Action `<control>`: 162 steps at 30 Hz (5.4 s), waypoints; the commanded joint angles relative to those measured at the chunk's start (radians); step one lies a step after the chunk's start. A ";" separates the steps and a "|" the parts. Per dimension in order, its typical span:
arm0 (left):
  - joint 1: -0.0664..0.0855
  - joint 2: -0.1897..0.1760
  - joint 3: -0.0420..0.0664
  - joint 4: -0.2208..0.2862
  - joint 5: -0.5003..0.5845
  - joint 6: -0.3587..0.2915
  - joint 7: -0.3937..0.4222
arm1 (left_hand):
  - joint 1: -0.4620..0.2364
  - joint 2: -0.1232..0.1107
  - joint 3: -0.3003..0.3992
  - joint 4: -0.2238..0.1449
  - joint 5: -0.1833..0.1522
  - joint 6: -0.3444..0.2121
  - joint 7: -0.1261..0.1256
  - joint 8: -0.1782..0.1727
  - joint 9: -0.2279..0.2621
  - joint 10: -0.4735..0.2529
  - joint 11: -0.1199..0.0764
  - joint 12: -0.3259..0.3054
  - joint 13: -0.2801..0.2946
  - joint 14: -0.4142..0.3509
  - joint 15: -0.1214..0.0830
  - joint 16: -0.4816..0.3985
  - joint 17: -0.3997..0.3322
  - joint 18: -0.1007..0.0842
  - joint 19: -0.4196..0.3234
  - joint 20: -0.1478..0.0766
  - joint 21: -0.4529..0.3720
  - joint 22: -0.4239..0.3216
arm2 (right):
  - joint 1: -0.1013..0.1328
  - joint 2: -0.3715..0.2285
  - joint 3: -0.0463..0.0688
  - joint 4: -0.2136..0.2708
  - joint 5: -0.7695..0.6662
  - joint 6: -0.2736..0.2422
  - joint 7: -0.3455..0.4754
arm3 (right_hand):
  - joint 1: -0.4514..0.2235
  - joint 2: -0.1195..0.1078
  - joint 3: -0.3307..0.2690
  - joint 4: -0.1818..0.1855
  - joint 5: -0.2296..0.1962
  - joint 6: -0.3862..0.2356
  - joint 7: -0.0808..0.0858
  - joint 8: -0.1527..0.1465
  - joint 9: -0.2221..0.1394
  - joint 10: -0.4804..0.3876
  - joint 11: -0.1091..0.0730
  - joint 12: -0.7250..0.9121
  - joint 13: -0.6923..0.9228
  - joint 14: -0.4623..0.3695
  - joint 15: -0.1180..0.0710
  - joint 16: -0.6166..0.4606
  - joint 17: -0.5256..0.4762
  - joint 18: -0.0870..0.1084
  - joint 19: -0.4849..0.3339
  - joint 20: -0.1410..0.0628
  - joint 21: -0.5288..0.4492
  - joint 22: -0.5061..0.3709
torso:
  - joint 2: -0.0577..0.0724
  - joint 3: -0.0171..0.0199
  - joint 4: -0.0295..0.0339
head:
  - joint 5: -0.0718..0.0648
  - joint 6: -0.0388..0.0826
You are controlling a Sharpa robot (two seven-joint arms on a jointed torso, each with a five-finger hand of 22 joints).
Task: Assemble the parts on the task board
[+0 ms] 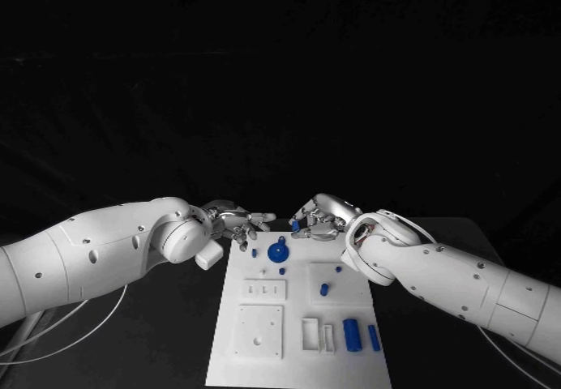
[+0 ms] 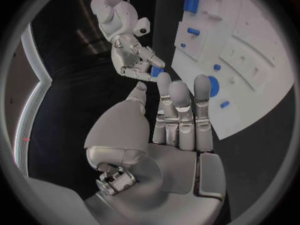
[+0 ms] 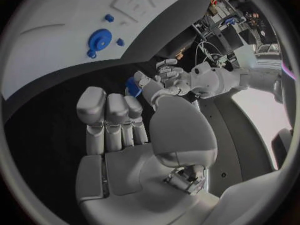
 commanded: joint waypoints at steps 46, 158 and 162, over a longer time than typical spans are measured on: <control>0.002 0.060 -0.004 -0.007 -0.160 -0.003 -0.134 | 0.030 0.027 -0.020 -0.046 0.006 -0.027 -0.003 -0.007 0.113 0.038 -0.006 0.016 0.040 -0.026 0.000 0.067 -0.037 0.013 -0.019 0.001 -0.007 0.051 | 0.009 0.091 -0.030 0.004 -0.083 0.049 -0.110 | -0.004 -0.025 0.026 0.012 0.022 0.002 0.001 0.007 0.002 0.006 -0.002 0.003 0.001 0.009 0.002 0.007 0.007 0.003 0.007 -0.001 0.001 0.113 | -0.003 0.0004 -0.0014 | 0.009 -0.011; -0.089 0.072 -0.086 0.014 -0.453 -0.149 -0.227 | -0.085 0.035 0.439 -0.272 0.447 0.130 -0.063 -0.003 0.463 0.047 -0.034 0.175 0.095 0.039 -0.020 0.123 0.125 0.016 0.082 -0.012 -0.136 0.301 | -0.003 -0.149 0.165 -0.029 0.296 -0.103 0.077 | 0.075 -0.083 -0.352 0.163 0.257 -0.369 0.061 -0.001 -0.012 -0.194 0.042 -0.191 -0.391 -0.118 0.044 -0.194 -0.253 0.044 -0.026 0.040 -0.732 0.015 | -0.011 0.0181 -0.0162 | 0.039 -0.124; -0.111 0.087 -0.086 -0.007 -0.470 -0.157 -0.224 | -0.085 0.034 0.437 -0.274 0.445 0.138 -0.066 -0.002 0.486 0.047 -0.036 0.186 0.098 0.044 -0.021 0.132 0.151 0.015 0.101 -0.012 -0.181 0.364 | -0.001 -0.142 0.166 -0.034 0.297 -0.102 0.073 | 0.072 -0.081 -0.352 0.163 0.261 -0.364 0.060 -0.001 -0.011 -0.194 0.041 -0.188 -0.392 -0.117 0.044 -0.192 -0.253 0.044 -0.024 0.040 -0.731 0.016 | -0.011 0.0176 -0.0166 | 0.037 -0.129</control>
